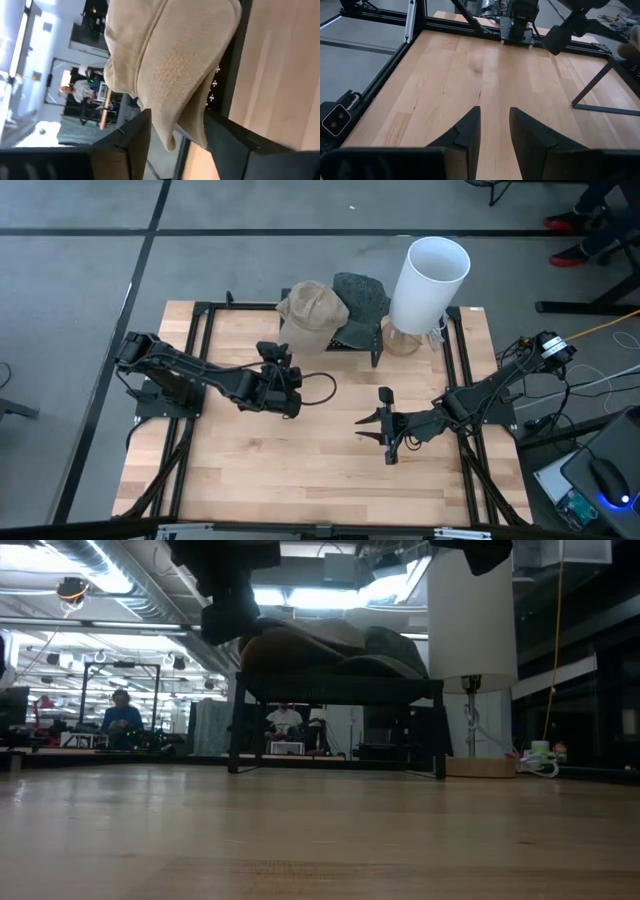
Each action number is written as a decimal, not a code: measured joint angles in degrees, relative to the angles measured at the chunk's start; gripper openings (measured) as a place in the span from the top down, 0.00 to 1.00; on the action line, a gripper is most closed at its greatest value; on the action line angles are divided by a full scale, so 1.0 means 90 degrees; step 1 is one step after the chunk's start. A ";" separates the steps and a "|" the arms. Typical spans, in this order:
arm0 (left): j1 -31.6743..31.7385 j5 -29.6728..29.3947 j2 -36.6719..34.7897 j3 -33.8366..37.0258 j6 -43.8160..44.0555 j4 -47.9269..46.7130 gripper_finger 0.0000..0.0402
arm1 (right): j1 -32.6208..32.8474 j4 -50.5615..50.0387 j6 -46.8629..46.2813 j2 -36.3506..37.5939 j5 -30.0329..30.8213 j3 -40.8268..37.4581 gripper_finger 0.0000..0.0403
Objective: Pick & Place hat
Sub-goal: Adjust the brown caps on the shelf, then return to Home Position
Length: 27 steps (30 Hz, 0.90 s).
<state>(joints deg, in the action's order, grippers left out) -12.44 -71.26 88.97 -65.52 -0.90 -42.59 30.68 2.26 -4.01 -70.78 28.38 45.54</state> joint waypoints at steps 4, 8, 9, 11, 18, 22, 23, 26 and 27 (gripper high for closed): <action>-0.0071 0.0064 0.0000 0.0000 -0.0342 0.0011 0.52 | 0.0000 -0.0052 -0.0007 0.0000 0.0000 0.0000 0.74; -0.0072 0.0091 0.0000 0.0000 -0.0261 0.0014 0.51 | -0.0001 -0.0063 -0.0014 0.0000 0.0000 0.0000 0.74; -0.0070 0.0091 -0.0006 0.0000 -0.0265 0.0013 0.51 | 0.0000 -0.0063 -0.0017 0.0000 0.0000 0.0000 0.74; -0.0070 0.0063 -0.0026 0.0000 -0.0350 0.0028 0.51 | 0.0000 -0.0063 -0.0020 0.0000 0.0000 0.0000 0.74; -0.0195 -0.0164 -0.0433 0.0005 -0.0288 -0.0094 0.51 | 0.0000 -0.0172 -0.0022 0.0000 0.0000 -0.0002 0.74; -0.0363 -0.0160 -0.0820 0.0005 0.0159 -0.0202 0.51 | 0.0000 -0.0197 -0.0022 0.0000 0.0000 -0.0002 0.74; -0.0396 -0.0124 -0.0906 0.0005 0.0293 -0.0200 0.51 | 0.0000 -0.0197 -0.0022 0.0000 0.0000 -0.0002 0.74; -0.0513 -0.0055 -0.1119 0.0005 0.0883 -0.0203 0.52 | -0.0002 -0.0197 -0.0022 0.0000 -0.0005 -0.0002 0.74; -0.0553 0.0030 -0.1170 0.0005 0.1132 -0.0202 0.52 | -0.0001 -0.0195 -0.0022 0.0000 -0.0005 -0.0002 0.74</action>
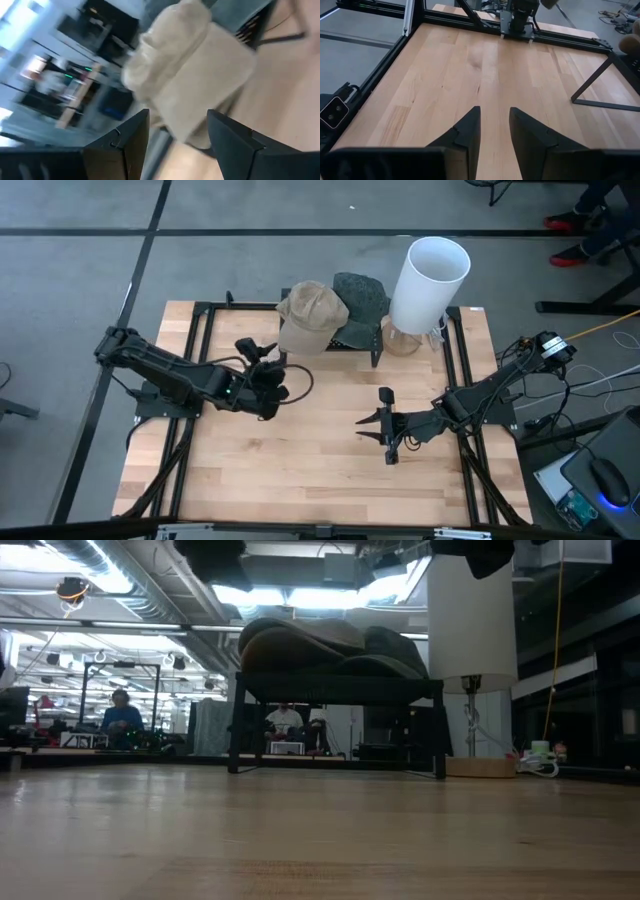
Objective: Pick & Place hat
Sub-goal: Return to Home Position
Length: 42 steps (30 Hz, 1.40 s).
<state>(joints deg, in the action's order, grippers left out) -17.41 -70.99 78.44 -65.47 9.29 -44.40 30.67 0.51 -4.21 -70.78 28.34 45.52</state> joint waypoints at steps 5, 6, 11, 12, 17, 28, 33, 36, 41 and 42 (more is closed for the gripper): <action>-0.0156 0.0954 -0.0079 0.0000 0.1091 0.0051 0.52 | 0.0000 0.0001 0.0003 0.0000 0.0000 0.0002 0.74; -0.0168 0.1079 -0.0079 0.0000 0.1268 0.0101 0.52 | -0.0002 0.0001 0.0015 0.0000 0.0000 0.0000 0.74; -0.0167 0.1756 -0.0020 0.0017 0.1898 -0.0002 0.52 | 0.0001 -0.0001 -0.0038 0.0000 0.0001 0.0000 0.74; -0.0190 0.1781 -0.0029 0.0054 0.1985 0.0003 0.53 | -0.0002 -0.0015 -0.0179 0.0000 -0.0004 0.0000 0.74; -0.0283 0.2112 -0.0351 0.0517 0.2556 -0.0159 0.52 | -0.0030 -0.0404 -0.0094 0.0007 -0.0518 0.0000 0.74; -0.0979 0.3494 -0.2365 0.3101 0.1678 0.2977 0.53 | -0.0529 -0.1113 -0.0002 0.0073 -0.2482 -0.0001 0.74; -0.1010 0.4440 -0.3233 0.4557 0.0841 0.5209 0.52 | -0.0531 -0.0435 0.0040 0.0490 -0.2508 -0.0555 0.74; -0.1010 0.4906 -0.3607 0.5322 0.0544 0.6470 0.52 | -0.0608 0.0409 0.0041 0.0996 -0.2703 -0.1166 0.74; -0.1007 0.5414 -0.3918 0.6156 0.0580 0.7642 0.53 | -0.0901 0.1406 0.0044 0.2044 -0.3312 -0.2219 0.74; -0.1007 0.5446 -0.3935 0.6282 0.0643 0.7805 0.53 | -0.0966 0.1618 0.0057 0.2284 -0.3438 -0.2438 0.74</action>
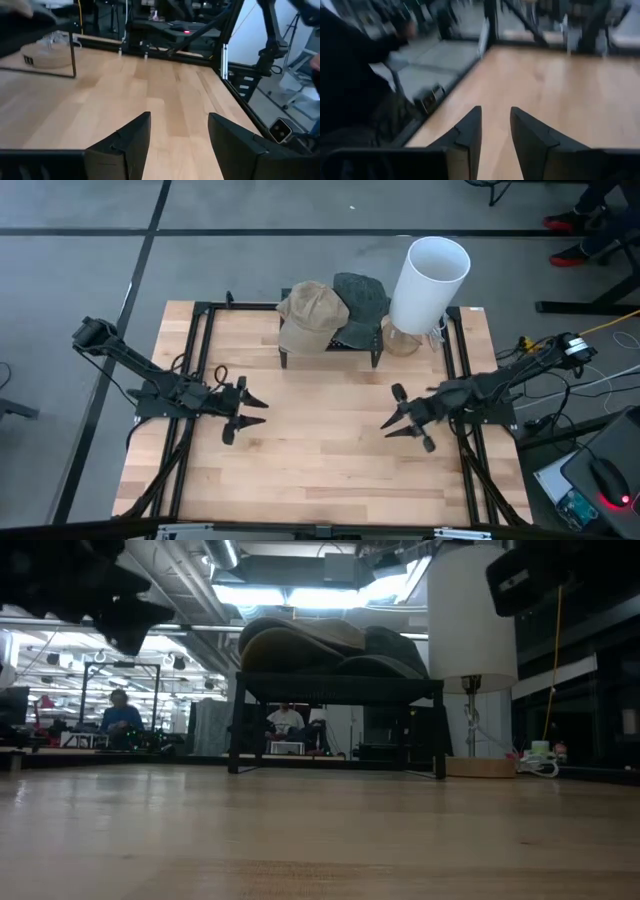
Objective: Pick & Place hat
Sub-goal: Return to Home Position
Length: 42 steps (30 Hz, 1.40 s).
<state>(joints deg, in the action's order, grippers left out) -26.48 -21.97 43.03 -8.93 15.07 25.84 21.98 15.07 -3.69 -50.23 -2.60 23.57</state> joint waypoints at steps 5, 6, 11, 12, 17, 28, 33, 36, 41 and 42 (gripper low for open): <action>0.0000 0.0019 -0.0025 0.0276 0.0226 0.0325 0.52 | -0.0277 0.0914 -0.0094 0.1098 -0.0404 -0.0920 0.74; 0.0000 0.0026 -0.0027 0.0297 0.0233 0.0375 0.52 | -0.0310 0.1026 -0.0148 0.1286 -0.0403 -0.1058 0.74; 0.0000 0.0079 -0.0027 0.0424 0.0192 0.0609 0.53 | -0.0438 0.1270 -0.0171 0.1876 -0.0663 -0.1429 0.74; 0.0000 0.0090 -0.0027 0.0483 0.0192 0.0718 0.53 | -0.0464 0.1279 -0.0105 0.1959 -0.0846 -0.1493 0.74; 0.0000 0.0184 -0.0027 0.0817 0.0181 0.1443 0.52 | -0.0630 0.1677 -0.0038 0.2300 -0.1380 -0.1862 0.74; 0.0032 0.0237 -0.0025 0.0943 0.0073 0.1591 0.52 | -0.1037 0.2485 0.0113 0.2610 -0.1479 -0.2579 0.74; 0.0371 0.0491 -0.0052 0.0943 -0.0011 0.1562 0.52 | -0.1223 0.2363 0.0300 0.2628 -0.2028 -0.2579 0.74; 0.0766 0.0783 -0.0189 0.0943 -0.0076 0.1421 0.52 | -0.1435 0.2097 0.0289 0.2733 -0.2210 -0.2579 0.74; 0.1594 0.1514 -0.0594 0.0943 -0.0132 0.1020 0.53 | -0.1792 0.1749 0.0256 0.3020 -0.2716 -0.2579 0.74; 0.1752 0.1622 -0.0674 0.0943 -0.0144 0.0942 0.52 | -0.1862 0.1698 0.0259 0.3085 -0.2762 -0.2579 0.74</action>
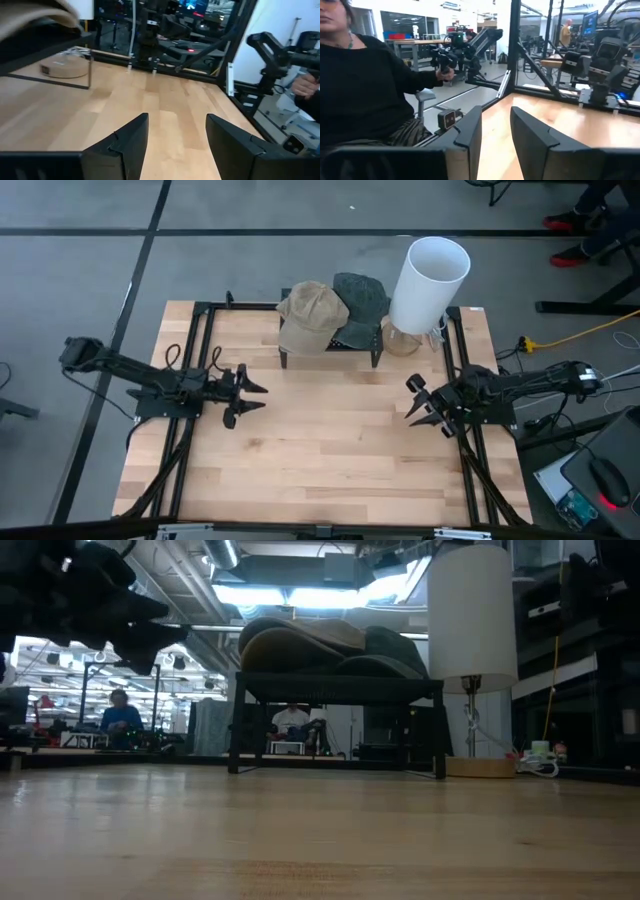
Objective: Pick & Place hat
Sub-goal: Return to Home Position
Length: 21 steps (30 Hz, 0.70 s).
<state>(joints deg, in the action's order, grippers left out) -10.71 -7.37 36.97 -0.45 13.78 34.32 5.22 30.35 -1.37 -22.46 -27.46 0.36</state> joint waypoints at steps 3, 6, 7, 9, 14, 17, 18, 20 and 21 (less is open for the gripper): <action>0.0442 0.0217 -0.0235 0.0000 0.0000 -0.0331 0.52 | -0.0261 -0.0293 0.0044 0.0236 -0.0024 0.0000 0.74; 0.0820 0.0465 -0.0438 0.0000 0.0007 -0.0628 0.52 | -0.0578 -0.0756 0.0032 0.0491 -0.0100 0.0000 0.74; 0.0932 0.0571 -0.0510 0.0000 0.0007 -0.0701 0.52 | -0.0682 -0.0886 0.0032 0.0572 -0.0206 0.0000 0.74; 0.1133 0.0789 -0.0654 0.0000 -0.0002 -0.0750 0.53 | -0.0869 -0.1066 0.0019 0.0744 -0.0512 0.0000 0.74; 0.1464 0.0913 -0.1039 -0.0001 -0.0158 -0.0988 0.52 | -0.1275 -0.1471 0.0036 0.1138 -0.0729 0.0000 0.74; 0.1551 0.0626 -0.1188 -0.0002 -0.0183 -0.1118 0.52 | -0.1481 -0.1740 0.0032 0.1321 -0.0545 0.0002 0.74; 0.1553 0.0548 -0.1221 0.0000 -0.0209 -0.1170 0.52 | -0.1537 -0.1805 0.0045 0.1365 -0.0524 0.0002 0.74; 0.1551 0.0451 -0.1259 -0.0002 -0.0270 -0.1232 0.52 | -0.1647 -0.1803 0.0107 0.1453 -0.0515 0.0002 0.74; 0.1551 0.0425 -0.1269 0.0000 -0.0286 -0.1242 0.52 | -0.1697 -0.1795 0.0166 0.1492 -0.0516 0.0002 0.74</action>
<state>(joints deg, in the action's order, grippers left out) 3.25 -3.54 25.54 -0.45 11.21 23.14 -10.06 14.19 0.13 -9.04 -32.10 0.38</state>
